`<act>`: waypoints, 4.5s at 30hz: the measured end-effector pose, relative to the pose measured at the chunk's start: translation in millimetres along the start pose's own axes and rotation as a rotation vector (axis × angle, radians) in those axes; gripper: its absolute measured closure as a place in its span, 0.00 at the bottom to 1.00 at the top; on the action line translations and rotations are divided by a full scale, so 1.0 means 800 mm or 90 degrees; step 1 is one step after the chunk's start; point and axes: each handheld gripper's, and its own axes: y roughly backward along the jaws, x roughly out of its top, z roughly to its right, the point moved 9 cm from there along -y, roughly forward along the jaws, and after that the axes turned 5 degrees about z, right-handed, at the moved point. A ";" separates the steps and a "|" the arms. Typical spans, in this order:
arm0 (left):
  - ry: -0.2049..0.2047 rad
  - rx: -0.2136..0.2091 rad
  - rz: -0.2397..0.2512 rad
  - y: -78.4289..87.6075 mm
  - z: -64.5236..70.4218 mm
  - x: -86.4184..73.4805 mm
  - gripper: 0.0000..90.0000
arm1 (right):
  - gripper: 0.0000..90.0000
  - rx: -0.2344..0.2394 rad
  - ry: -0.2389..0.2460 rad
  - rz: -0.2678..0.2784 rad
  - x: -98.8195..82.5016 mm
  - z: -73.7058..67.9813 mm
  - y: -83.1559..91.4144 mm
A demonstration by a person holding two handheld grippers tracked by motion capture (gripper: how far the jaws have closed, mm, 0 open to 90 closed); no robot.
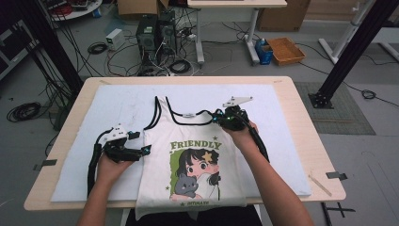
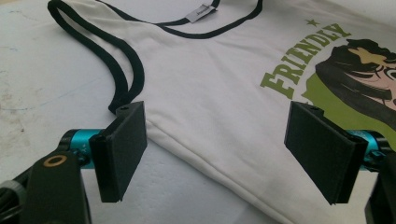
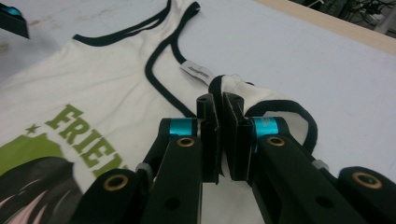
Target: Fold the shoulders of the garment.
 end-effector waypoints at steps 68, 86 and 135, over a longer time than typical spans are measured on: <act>-0.006 0.007 -0.015 -0.003 0.001 -0.002 0.24 | 0.72 0.056 0.016 0.010 -0.072 -0.060 0.055; -0.010 0.008 -0.019 -0.003 0.000 -0.002 0.24 | 0.91 0.073 0.029 -0.075 -0.102 -0.066 0.041; 0.032 0.022 0.000 0.000 -0.009 0.000 0.24 | 0.27 0.071 -0.081 0.039 -0.119 -0.024 0.092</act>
